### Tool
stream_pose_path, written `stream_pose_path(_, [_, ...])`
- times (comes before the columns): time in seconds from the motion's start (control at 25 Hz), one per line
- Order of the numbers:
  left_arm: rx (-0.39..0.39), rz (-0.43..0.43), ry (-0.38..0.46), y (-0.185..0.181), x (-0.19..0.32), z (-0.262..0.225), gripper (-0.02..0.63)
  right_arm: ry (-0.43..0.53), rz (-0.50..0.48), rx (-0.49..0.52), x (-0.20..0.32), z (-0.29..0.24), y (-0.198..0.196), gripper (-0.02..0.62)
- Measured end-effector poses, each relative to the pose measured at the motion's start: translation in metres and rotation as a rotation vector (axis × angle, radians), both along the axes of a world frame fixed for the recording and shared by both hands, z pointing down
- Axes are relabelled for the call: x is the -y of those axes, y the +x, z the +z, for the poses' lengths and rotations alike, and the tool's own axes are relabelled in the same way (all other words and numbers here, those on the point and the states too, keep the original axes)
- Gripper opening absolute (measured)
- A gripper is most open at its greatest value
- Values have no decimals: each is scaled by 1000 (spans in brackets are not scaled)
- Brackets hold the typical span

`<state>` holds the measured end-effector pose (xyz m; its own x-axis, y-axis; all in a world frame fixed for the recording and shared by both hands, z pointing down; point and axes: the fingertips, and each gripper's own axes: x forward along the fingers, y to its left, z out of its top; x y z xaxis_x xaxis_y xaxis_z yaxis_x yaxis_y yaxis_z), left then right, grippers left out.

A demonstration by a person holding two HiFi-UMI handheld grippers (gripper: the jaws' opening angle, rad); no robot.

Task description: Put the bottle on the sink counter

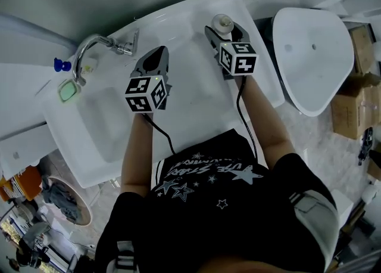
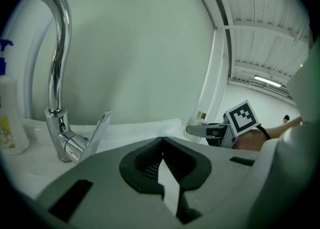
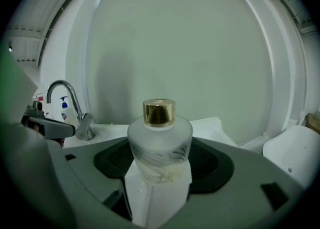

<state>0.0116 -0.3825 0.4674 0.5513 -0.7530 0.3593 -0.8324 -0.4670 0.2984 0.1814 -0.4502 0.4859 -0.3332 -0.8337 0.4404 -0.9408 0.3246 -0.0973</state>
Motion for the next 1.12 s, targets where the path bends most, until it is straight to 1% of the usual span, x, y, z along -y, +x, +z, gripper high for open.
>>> stream_pose_path(0.12, [18, -39, -15, 1, 10, 6, 9, -14, -39, -5, 15, 11, 0, 318])
stream_pose_path(0.32, [18, -106, -38, 4, 25, 12, 9, -28, -99, 14, 36, 26, -1, 318])
stream_pose_path(0.48, [29, -153, -51, 4, 33, 15, 9, -30, -157, 10, 53, 33, -5, 318])
stream_pose_path(0.8, [38, -210, -72, -1, 40, 24, 9, -35, -221, -12, 70, 49, -13, 318])
stream_pose_path(0.96, [39, -224, -78, -1, 42, 27, 9, -34, -252, -50, 72, 56, -13, 318])
stream_pose_path(1.12, [36, -229, -84, 0, 41, 29, 9, -39, -263, -56, 72, 60, -17, 318])
